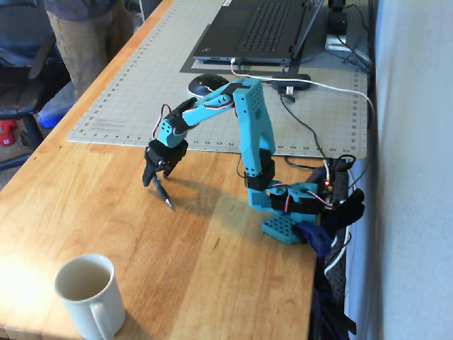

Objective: Grasp a pen and put it in a mug.

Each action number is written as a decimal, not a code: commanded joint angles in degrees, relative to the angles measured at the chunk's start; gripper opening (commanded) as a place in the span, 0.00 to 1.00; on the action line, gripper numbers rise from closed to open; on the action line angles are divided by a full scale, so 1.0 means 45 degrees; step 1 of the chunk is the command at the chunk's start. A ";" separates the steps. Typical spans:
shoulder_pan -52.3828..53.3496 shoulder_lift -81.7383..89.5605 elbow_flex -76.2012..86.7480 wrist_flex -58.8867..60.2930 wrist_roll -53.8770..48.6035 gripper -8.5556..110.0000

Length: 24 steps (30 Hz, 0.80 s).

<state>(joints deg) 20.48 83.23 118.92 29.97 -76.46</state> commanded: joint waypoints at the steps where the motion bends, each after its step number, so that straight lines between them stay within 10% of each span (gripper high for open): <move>1: 0.0020 0.0156 -0.0918 -0.0312 -0.0312 0.27; 24: -0.0078 0.0137 -0.0449 -0.0312 -0.0332 0.14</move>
<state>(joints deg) 20.48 83.14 118.92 29.44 -77.34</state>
